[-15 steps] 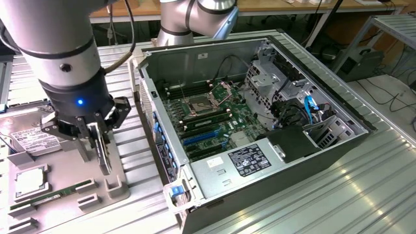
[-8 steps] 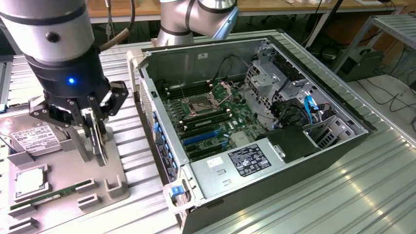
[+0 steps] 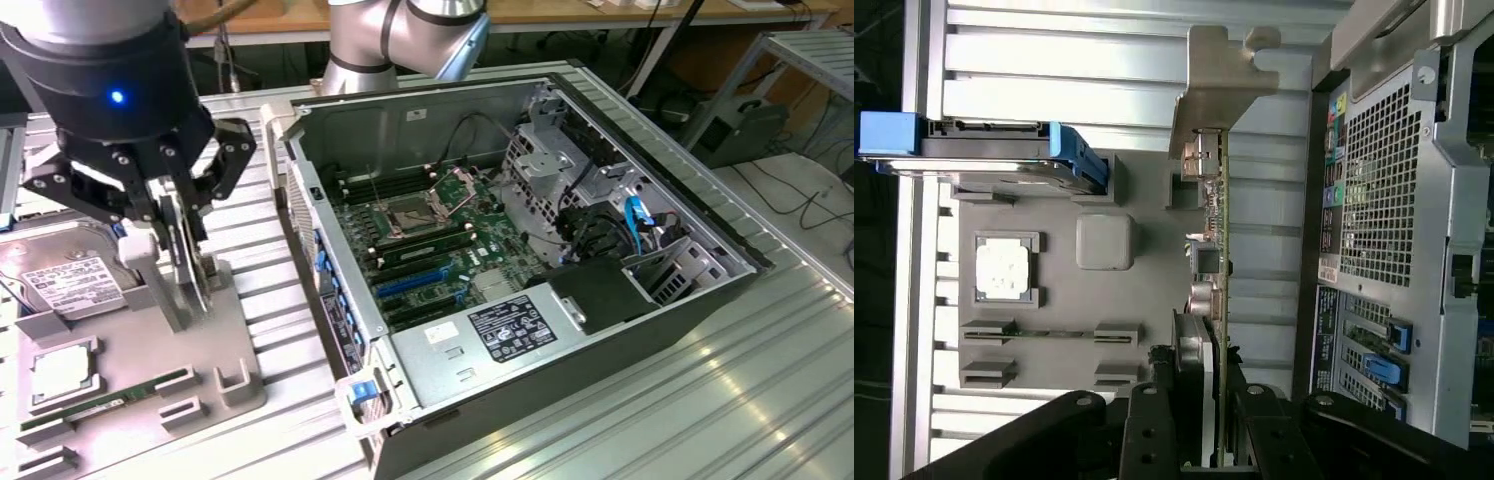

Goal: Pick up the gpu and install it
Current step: 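Pick up the gpu and move the gpu toward the slot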

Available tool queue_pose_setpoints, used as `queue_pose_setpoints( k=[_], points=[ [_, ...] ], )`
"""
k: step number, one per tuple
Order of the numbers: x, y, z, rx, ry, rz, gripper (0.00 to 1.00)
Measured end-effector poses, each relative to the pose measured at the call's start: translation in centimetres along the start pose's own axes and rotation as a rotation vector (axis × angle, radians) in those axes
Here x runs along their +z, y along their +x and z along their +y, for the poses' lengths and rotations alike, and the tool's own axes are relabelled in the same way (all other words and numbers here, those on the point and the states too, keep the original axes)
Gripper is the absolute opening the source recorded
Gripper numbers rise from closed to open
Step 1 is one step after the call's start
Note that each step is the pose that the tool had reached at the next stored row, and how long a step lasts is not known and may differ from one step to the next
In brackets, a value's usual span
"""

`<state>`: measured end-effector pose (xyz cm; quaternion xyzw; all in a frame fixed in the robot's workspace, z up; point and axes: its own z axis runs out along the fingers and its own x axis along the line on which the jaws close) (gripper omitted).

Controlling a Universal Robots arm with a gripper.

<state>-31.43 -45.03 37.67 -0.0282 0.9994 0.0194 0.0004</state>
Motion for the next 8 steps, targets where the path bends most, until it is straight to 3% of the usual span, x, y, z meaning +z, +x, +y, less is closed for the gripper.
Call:
queue_pose_setpoints(
  k=[2,3,8],
  points=[
    [-0.96,0.0,0.04,0.0,0.0001,0.0001,0.28],
    [-2.15,0.0,0.08,0.0,0.0001,0.0,0.28],
    [-4.76,0.0,0.18,0.0,0.0,0.0,0.28]
  ],
)
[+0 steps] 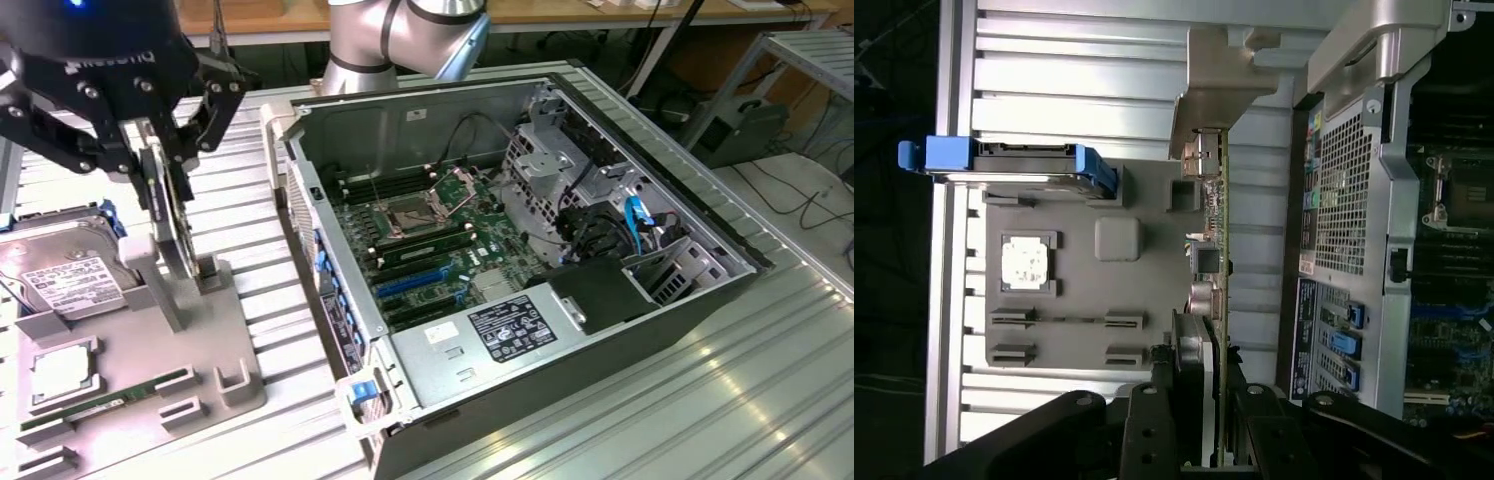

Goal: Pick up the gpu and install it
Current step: 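Pick up the gpu and move the gpu toward the slot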

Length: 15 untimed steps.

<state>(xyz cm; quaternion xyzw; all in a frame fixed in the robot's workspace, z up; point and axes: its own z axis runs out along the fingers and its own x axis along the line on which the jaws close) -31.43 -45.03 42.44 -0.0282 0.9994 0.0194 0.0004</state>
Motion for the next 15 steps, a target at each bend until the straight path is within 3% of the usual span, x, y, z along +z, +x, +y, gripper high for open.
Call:
queue_pose_setpoints(
  k=[4,11,15],
  points=[
    [-1.82,0.0,0.07,0.0,0.0,0.0001,0.28],
    [-2.0,-0.1,0.08,0.032,0.0002,-0.001,0.28],
    [-1.98,-1.1,0.01,0.032,0.0,-0.0012,0.28]
  ],
)
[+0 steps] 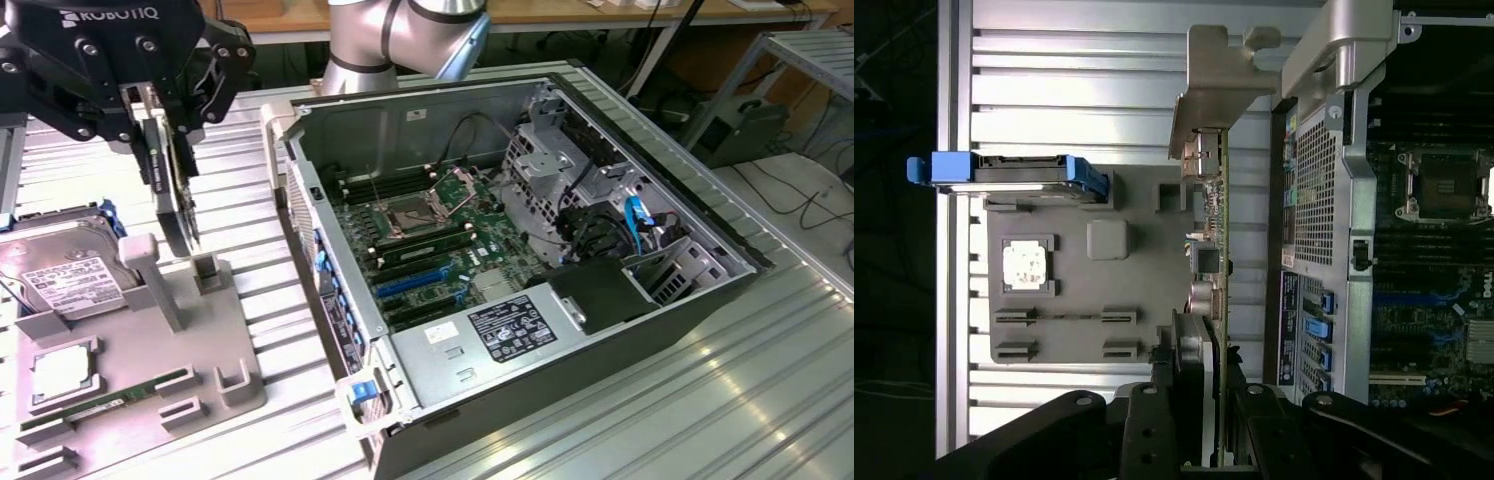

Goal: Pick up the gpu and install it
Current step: 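Pick up the gpu and move the gpu toward the slot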

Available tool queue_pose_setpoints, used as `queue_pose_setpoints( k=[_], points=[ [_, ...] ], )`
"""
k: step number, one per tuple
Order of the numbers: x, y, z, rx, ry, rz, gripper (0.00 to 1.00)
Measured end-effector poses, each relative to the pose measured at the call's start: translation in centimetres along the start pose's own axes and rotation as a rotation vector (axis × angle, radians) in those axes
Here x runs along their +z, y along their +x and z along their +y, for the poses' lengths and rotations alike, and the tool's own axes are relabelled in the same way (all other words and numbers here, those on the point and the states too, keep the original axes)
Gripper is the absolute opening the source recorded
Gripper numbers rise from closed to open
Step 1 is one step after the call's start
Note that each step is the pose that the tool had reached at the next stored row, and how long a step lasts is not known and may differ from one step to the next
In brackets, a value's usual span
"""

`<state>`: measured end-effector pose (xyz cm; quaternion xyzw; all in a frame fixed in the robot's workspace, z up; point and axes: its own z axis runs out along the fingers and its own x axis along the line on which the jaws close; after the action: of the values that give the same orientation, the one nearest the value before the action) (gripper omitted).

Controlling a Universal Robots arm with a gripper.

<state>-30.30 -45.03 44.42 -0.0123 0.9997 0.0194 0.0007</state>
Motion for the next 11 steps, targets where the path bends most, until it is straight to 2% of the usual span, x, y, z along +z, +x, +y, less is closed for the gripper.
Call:
queue_pose_setpoints(
  k=[11],
  points=[
    [0.01,-2.4,-0.06,0.0,0.0,0.0,0.28]
  ],
)
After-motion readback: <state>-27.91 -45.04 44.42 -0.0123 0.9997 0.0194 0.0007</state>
